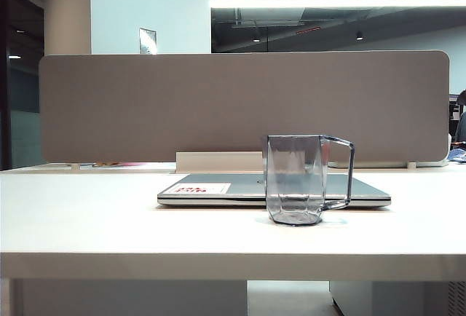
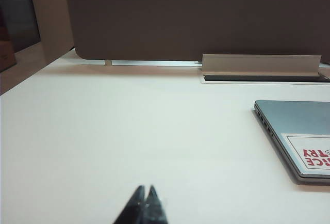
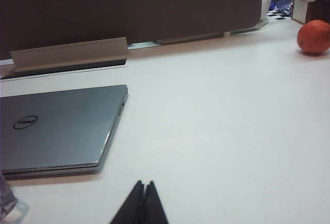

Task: Pick up the water cup and place it on the side of the laptop close to you.

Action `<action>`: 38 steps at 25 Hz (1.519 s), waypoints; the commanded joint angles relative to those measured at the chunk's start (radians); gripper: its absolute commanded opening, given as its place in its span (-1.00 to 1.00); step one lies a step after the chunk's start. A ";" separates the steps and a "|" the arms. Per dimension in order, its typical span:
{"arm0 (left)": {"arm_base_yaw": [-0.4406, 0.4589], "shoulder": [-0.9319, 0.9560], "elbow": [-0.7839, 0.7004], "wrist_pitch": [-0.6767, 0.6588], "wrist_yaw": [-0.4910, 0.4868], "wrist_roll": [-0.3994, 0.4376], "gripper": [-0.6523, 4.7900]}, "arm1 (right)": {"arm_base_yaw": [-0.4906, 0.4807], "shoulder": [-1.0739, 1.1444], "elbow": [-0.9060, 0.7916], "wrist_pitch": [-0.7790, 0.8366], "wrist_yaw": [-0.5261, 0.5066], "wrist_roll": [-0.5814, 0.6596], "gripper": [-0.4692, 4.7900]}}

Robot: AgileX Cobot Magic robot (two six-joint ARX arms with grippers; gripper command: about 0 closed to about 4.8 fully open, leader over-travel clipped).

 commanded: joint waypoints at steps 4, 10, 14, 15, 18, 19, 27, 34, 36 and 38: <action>0.002 0.001 0.003 0.011 0.002 0.008 -0.78 | -0.001 -0.002 -0.006 -0.003 0.000 -0.083 -0.84; 0.002 0.001 0.003 0.011 0.002 0.008 -0.78 | 0.002 -0.002 -0.006 -0.073 -0.026 -0.090 -0.84; 0.002 0.001 0.003 0.011 0.002 0.008 -0.78 | 0.002 -0.002 -0.006 -0.087 -0.026 -0.093 -0.84; 0.002 0.001 0.003 0.011 0.002 0.008 -0.78 | 0.002 -0.002 -0.006 -0.086 -0.026 -0.093 -0.84; 0.002 0.001 0.003 0.011 0.002 0.008 -0.78 | 0.002 -0.002 -0.006 -0.045 -0.027 -0.087 -0.84; 0.002 0.001 0.003 0.011 0.002 0.008 -0.78 | 0.002 -0.002 -0.006 -0.042 -0.027 -0.085 -0.84; 0.002 0.001 0.003 0.011 0.002 0.008 -0.78 | 0.002 -0.002 -0.006 -0.043 -0.023 -0.085 -0.84; 0.002 0.001 0.003 0.011 0.002 0.008 -0.78 | 0.002 -0.002 -0.006 -0.043 -0.023 -0.085 -0.84; 0.002 0.001 0.003 0.011 0.002 0.008 -0.78 | 0.002 -0.002 -0.006 -0.043 -0.023 -0.085 -0.84; 0.002 0.001 0.003 0.011 0.002 0.008 -0.78 | 0.002 -0.002 -0.006 -0.043 -0.023 -0.085 -0.84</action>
